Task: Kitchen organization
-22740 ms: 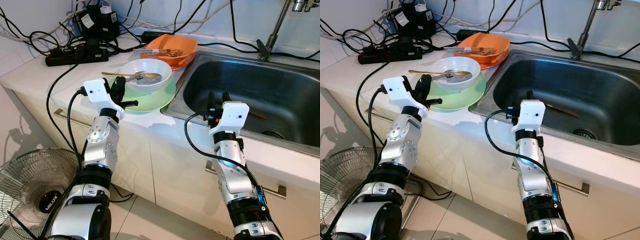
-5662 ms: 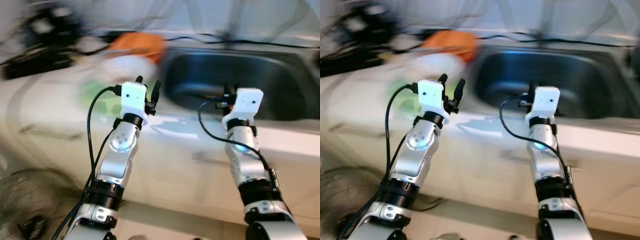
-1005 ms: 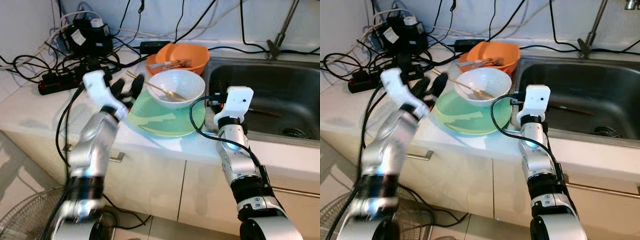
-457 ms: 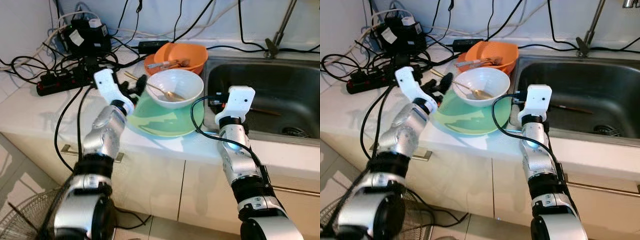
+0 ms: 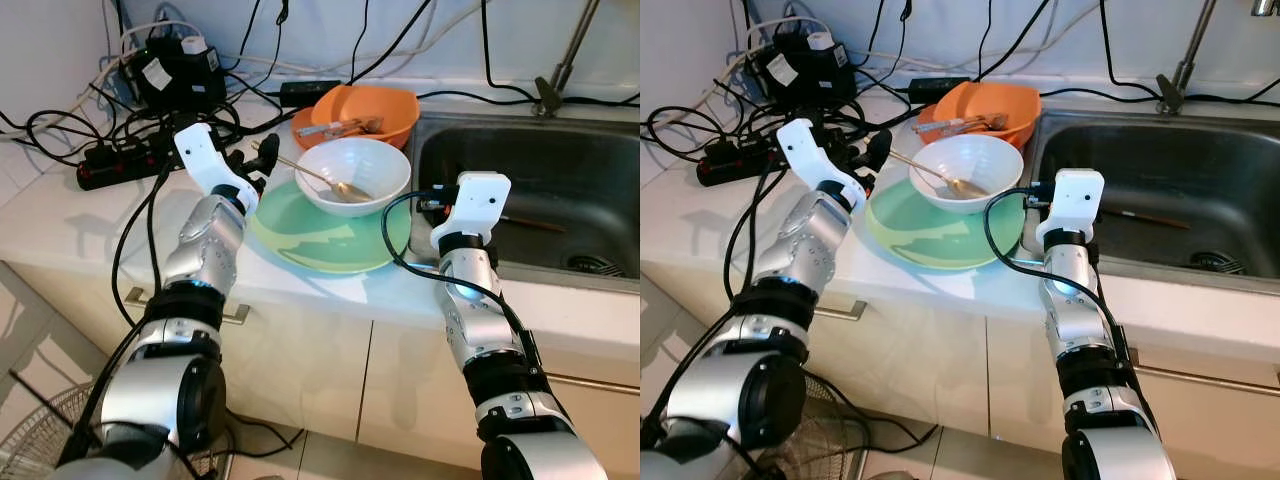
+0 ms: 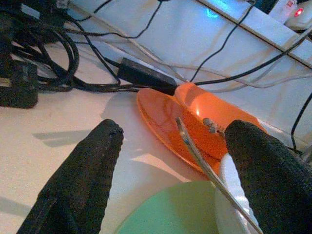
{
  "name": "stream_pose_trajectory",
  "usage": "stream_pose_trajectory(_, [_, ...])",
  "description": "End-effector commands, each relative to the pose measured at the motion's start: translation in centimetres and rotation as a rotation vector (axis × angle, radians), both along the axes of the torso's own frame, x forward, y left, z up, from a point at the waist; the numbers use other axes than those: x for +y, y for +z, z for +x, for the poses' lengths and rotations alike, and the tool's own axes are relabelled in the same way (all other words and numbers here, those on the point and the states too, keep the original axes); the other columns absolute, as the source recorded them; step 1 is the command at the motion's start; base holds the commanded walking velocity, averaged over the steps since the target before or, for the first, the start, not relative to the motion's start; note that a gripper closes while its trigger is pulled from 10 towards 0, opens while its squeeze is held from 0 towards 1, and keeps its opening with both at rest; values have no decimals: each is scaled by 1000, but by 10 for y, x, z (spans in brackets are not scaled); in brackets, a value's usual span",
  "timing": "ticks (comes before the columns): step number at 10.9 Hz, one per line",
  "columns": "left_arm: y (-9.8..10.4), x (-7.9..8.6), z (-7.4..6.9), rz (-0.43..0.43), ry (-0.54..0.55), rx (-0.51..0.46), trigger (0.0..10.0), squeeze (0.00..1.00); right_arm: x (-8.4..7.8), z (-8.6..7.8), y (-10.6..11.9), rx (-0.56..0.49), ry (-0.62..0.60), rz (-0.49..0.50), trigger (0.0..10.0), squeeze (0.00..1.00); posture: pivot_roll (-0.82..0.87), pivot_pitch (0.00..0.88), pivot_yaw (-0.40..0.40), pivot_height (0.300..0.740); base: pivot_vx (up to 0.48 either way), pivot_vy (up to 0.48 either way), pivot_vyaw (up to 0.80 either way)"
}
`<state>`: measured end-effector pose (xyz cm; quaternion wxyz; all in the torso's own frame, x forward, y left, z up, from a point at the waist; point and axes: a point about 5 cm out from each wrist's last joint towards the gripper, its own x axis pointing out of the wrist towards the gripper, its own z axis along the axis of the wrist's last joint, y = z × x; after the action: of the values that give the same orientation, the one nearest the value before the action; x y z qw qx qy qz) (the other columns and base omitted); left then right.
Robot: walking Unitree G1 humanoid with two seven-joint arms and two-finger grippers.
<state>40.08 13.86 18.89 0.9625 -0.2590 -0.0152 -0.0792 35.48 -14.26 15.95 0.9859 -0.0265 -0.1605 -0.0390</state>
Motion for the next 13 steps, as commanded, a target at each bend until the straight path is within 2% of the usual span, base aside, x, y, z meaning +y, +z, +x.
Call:
stream_pose_trajectory(1, [6,1,3,-7,-6,-15,2392,0,1,0,1,-3,-1,3,10000,0,52,0,103,740,0,0,0])
stream_pose_trajectory(2, [3,-2,3,-7,-18,-6,1922,0,0,0,1,-3,-3,2,10000,0,47,0,102,740,0,0,0])
stream_pose_trajectory(3, [2,-2,3,-20,-18,-3,0,0,0,1,2,-4,-4,0,10000,0,49,0,100,740,0,0,0])
stream_pose_trajectory(9, [6,7,4,-28,8,-36,0,0,2,0,-2,8,0,3,10000,0,62,0,100,740,0,0,0])
stream_pose_trajectory(13, [17,0,2,-56,-20,-103,0,0,2,0,-2,12,1,3,10000,0,65,0,99,740,0,0,0])
